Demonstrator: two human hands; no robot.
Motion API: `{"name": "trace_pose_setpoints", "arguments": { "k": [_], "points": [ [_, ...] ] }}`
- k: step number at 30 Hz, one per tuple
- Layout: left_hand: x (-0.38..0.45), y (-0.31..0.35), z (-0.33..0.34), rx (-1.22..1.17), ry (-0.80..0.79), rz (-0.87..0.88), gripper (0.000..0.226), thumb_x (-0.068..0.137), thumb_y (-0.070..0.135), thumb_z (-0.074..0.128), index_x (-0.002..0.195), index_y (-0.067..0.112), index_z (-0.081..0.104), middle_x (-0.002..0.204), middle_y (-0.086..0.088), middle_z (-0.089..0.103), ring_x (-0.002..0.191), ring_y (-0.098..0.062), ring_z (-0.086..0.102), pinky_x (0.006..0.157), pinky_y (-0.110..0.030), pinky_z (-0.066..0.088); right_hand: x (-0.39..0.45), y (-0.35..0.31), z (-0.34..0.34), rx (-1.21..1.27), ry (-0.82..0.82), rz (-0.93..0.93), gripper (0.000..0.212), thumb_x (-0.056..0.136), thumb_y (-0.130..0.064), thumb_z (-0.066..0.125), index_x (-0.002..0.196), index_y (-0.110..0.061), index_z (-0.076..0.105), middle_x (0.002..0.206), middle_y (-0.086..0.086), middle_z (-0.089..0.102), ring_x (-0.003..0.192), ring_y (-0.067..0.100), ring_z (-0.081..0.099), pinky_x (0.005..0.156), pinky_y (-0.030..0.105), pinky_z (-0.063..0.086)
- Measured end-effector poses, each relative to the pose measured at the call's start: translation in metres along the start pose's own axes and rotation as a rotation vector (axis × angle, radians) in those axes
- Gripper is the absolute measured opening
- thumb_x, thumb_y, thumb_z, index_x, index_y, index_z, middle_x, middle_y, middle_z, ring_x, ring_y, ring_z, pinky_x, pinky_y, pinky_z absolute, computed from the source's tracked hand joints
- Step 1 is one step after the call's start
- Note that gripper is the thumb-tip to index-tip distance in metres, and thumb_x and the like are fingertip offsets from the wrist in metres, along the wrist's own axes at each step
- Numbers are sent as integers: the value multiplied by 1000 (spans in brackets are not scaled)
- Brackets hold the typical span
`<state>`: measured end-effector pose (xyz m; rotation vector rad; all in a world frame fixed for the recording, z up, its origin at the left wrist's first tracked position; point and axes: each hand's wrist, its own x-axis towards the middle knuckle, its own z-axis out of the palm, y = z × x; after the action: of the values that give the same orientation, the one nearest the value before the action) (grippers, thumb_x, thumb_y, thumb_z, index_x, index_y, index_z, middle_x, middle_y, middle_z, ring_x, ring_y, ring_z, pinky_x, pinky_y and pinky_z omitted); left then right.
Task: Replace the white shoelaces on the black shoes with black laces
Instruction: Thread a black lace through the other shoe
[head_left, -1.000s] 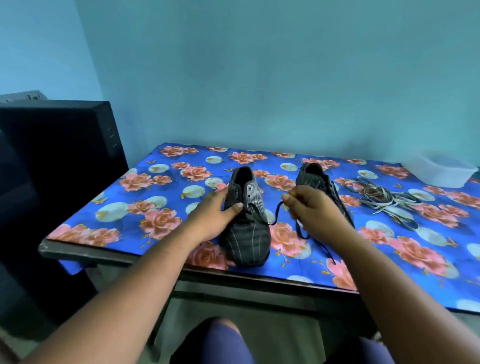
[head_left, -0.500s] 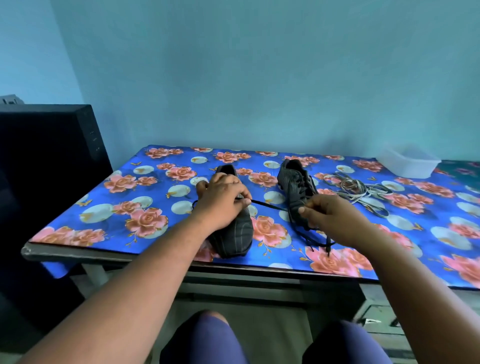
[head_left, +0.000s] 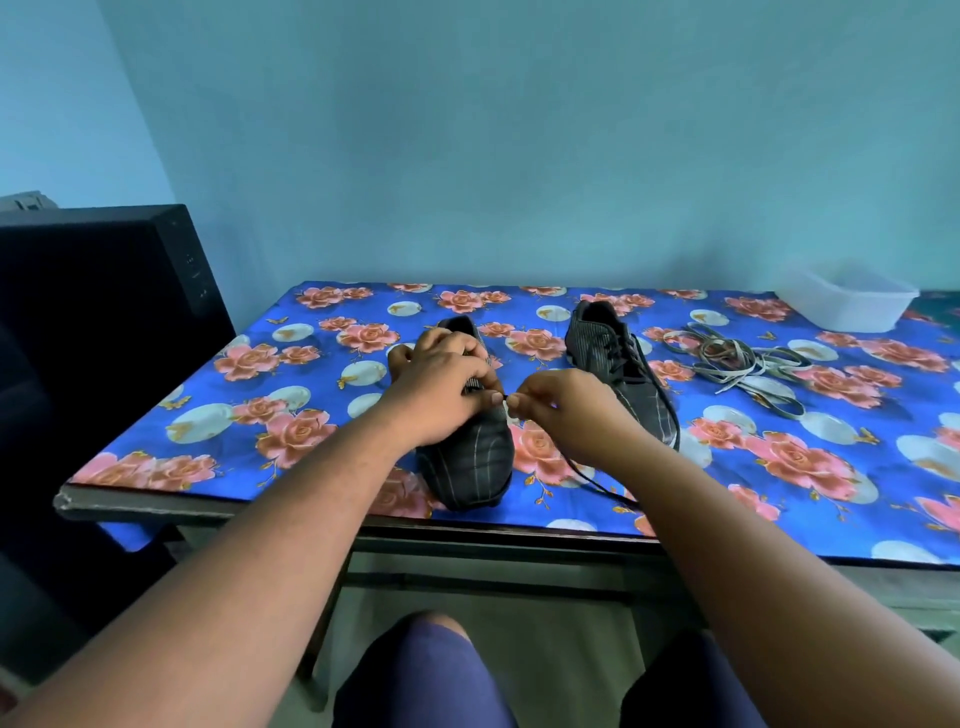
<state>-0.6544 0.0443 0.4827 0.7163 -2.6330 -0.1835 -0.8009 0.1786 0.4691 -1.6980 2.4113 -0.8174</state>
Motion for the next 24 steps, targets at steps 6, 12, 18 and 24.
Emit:
{"name": "trace_pose_setpoints", "arguments": {
  "k": [6,12,18,24],
  "points": [
    [-2,5,6,24,-27,2,10,93,49,66,96,41,72,126,23,47,133,-12,27,90,-39,15,-53,36,-29,149,-4,-16,28,100,-37,61,72,-33,64,67,-9,63,63,6,54,66,34,46],
    [0,13,5,107,-17,-9,10,94,47,65,96,39,71,130,19,48,135,-14,26,92,-43,17,-108,65,-70,185,39,36,22,98,-33,63,77,-29,69,77,-9,68,75,5,61,67,21,45],
    [-2,26,3,135,-41,-22,15,95,48,64,103,39,72,138,14,49,139,-16,24,101,-49,18,-143,74,-92,208,101,79,20,97,-22,65,78,-21,70,79,-15,66,73,-2,57,66,8,38],
    [-15,103,11,-238,-139,352,60,85,77,36,123,43,70,136,20,57,133,-11,36,115,-48,23,-135,48,-87,248,97,62,19,99,-25,64,80,-24,69,77,-12,67,71,-5,58,65,6,40]
  ]
}}
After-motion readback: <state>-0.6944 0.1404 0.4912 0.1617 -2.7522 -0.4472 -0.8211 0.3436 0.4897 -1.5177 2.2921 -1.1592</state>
